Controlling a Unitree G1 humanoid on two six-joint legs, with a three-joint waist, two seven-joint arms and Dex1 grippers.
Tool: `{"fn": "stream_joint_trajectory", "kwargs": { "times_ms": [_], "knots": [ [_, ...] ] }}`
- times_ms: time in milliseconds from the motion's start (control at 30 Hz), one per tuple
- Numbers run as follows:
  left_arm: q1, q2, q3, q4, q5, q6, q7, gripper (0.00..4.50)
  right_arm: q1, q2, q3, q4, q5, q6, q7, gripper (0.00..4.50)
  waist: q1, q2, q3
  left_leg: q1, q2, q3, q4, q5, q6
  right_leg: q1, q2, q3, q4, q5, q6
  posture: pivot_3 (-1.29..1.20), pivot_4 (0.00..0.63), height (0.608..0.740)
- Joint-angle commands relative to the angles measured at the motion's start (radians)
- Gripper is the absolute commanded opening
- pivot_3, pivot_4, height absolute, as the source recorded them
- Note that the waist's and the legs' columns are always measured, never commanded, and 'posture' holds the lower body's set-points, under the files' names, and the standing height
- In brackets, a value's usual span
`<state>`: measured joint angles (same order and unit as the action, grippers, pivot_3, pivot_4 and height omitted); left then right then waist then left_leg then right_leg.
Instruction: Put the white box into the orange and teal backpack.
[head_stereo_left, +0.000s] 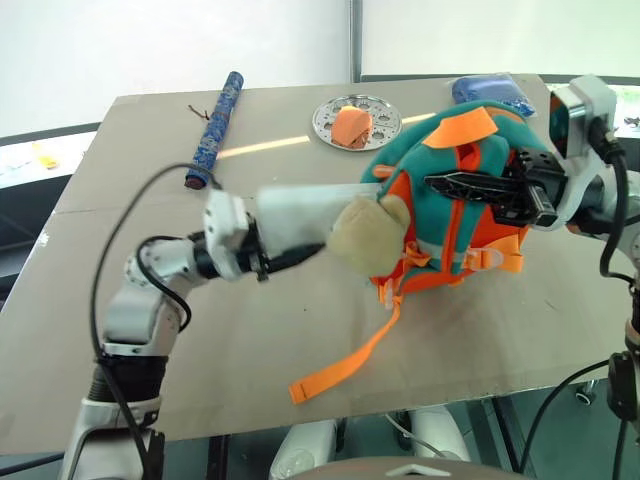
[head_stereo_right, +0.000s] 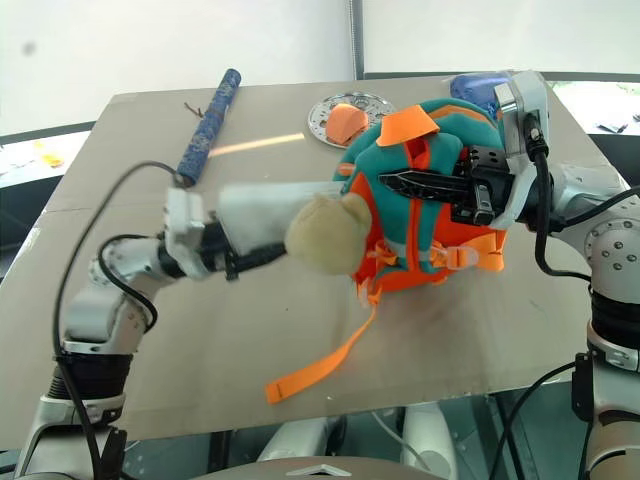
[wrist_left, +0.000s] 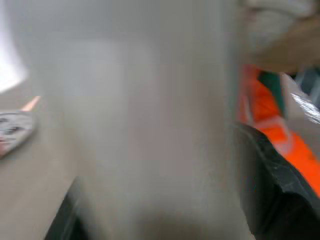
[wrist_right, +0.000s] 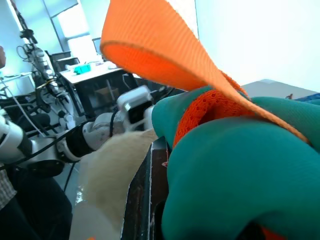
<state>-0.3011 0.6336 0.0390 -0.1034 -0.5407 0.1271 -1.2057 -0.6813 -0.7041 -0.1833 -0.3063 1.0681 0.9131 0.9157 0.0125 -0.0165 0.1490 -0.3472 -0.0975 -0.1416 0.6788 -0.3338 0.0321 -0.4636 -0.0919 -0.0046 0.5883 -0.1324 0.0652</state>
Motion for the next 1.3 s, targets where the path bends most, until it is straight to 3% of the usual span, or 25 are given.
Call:
{"fn": "stream_joint_trajectory", "kwargs": {
  "times_ms": [33,233,533,900,1000,1067,1233,1300],
  "knots": [
    [-0.014,0.014,0.002,0.007,0.042,-0.078,-0.036,2.62,-0.014,-0.018,-0.077,-0.052,0.040,-0.034,-0.015,0.01,0.000,0.000,0.000,0.000,0.000,0.000,0.000,0.000,0.000,0.000,0.000,0.000,0.000,0.000,0.000,0.00,0.150,0.733],
    [-0.086,-0.055,-0.005,-0.008,0.008,0.002,0.062,2.62,0.008,-0.024,-0.067,-0.100,0.088,-0.003,-0.048,0.01,0.001,0.000,0.000,0.000,0.000,-0.001,0.001,0.000,0.000,0.000,0.000,0.000,0.001,0.000,0.000,0.00,0.150,0.733],
    [-0.208,-0.142,-0.119,-0.092,0.059,0.176,0.212,2.62,0.053,-0.015,-0.009,-0.184,0.091,0.004,-0.081,0.01,-0.001,0.000,0.000,0.000,0.000,0.000,0.003,0.000,0.000,0.000,-0.001,0.000,0.002,0.000,0.000,0.00,0.150,0.733],
    [-0.339,-0.234,-0.276,-0.018,0.138,0.279,0.223,2.62,0.072,0.014,0.025,-0.220,0.094,-0.005,-0.122,0.01,0.002,0.000,0.000,0.000,-0.001,-0.001,0.004,0.000,0.000,0.002,-0.001,0.000,0.001,0.000,0.000,0.00,0.150,0.733],
    [-0.308,-0.187,-0.215,-0.022,0.105,0.289,0.186,3.45,0.086,0.010,0.012,-0.218,0.075,-0.012,-0.142,0.00,0.001,0.000,0.000,0.000,-0.001,-0.001,0.004,0.000,0.000,0.002,-0.001,0.000,0.001,0.000,0.000,0.00,0.150,0.733],
    [-0.278,-0.144,-0.150,-0.033,0.061,0.332,0.181,4.37,0.098,0.003,0.007,-0.213,0.055,-0.021,-0.146,0.00,-0.004,0.000,-0.001,0.001,0.000,-0.001,0.004,0.000,0.000,0.002,0.000,0.000,0.002,0.000,0.000,0.00,0.150,0.733],
    [-0.198,-0.051,0.010,-0.071,-0.081,0.464,0.179,4.45,0.115,0.003,0.005,-0.199,0.018,-0.042,-0.147,0.00,-0.008,0.000,-0.001,0.001,0.000,-0.001,0.004,0.000,0.000,0.002,0.000,0.000,0.002,0.000,0.000,0.00,0.150,0.733],
    [-0.151,0.009,0.118,-0.103,-0.224,0.607,0.179,4.45,0.122,0.007,0.009,-0.189,-0.006,-0.056,-0.151,0.00,-0.013,0.000,-0.001,0.001,0.000,-0.001,0.004,0.000,0.000,0.002,0.000,0.000,0.002,0.000,0.000,0.00,0.150,0.733]
  ]
}}
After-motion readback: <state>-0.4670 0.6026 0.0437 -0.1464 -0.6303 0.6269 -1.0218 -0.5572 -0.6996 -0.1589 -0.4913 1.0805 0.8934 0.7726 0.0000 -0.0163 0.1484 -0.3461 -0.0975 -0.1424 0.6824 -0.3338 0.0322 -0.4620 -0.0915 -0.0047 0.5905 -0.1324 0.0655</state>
